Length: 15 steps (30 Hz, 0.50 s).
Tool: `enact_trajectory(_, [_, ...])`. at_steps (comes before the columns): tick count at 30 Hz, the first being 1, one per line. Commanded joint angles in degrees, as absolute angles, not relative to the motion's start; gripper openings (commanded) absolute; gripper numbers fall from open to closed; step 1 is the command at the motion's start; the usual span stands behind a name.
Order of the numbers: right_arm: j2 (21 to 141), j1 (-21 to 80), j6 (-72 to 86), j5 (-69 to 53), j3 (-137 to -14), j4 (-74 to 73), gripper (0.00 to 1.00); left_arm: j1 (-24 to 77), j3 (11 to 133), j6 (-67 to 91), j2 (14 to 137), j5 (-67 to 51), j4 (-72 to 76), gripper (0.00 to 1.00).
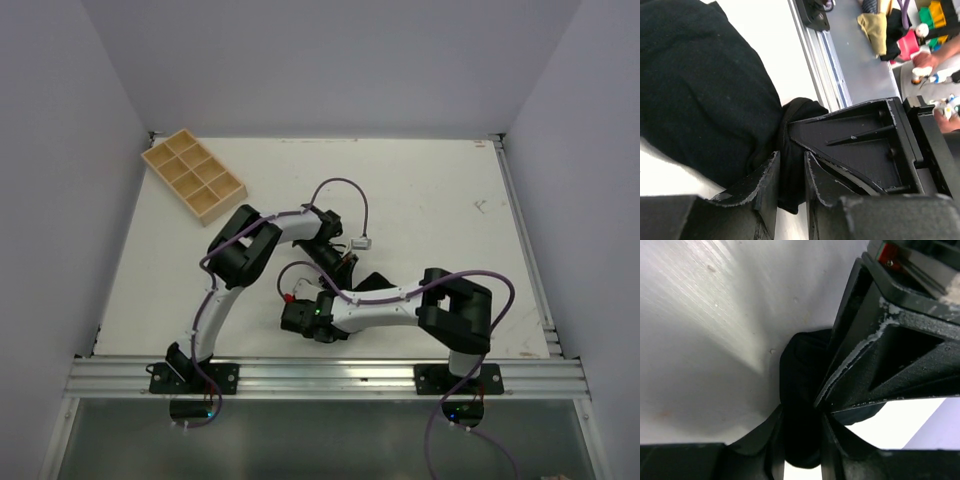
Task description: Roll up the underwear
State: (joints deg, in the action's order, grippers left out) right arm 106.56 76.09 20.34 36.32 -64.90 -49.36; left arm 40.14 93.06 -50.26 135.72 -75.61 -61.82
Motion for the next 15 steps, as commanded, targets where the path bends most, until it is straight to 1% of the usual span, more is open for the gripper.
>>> enact_trajectory(1, [104.7, 73.7, 24.8, 30.8, -61.0, -44.2, 0.23, 39.3, 91.1, -41.4, 132.8, -71.5, -52.3, 0.27])
enact_trajectory(4, [103.9, 72.9, 27.2, 27.7, -58.3, -41.0, 0.2, 38.2, 90.4, -37.7, 130.6, -71.6, -49.4, 0.29])
enact_trajectory(5, [103.5, 72.6, 27.8, 27.3, -57.7, -40.2, 0.19, 37.8, 90.4, -36.2, 129.6, -70.6, -49.0, 0.32])
enact_trajectory(7, [103.4, 72.2, 29.0, 26.4, -56.7, -38.9, 0.18, 36.9, 89.7, -35.7, 128.4, -70.6, -47.7, 0.42])
enact_trajectory(9, [103.1, 71.7, 29.6, 25.8, -55.9, -37.5, 0.18, 36.0, 88.5, -32.0, 126.5, -70.8, -44.2, 0.43])
enact_trajectory(11, [102.9, 71.2, 29.9, 25.2, -55.6, -36.9, 0.18, 34.4, 88.2, -28.3, 125.3, -69.1, -42.5, 0.42])
enact_trajectory(15, [102.0, 70.2, 30.6, 25.9, -54.8, -35.5, 0.17, 31.4, 86.6, -19.3, 123.1, -62.3, -34.5, 0.41])
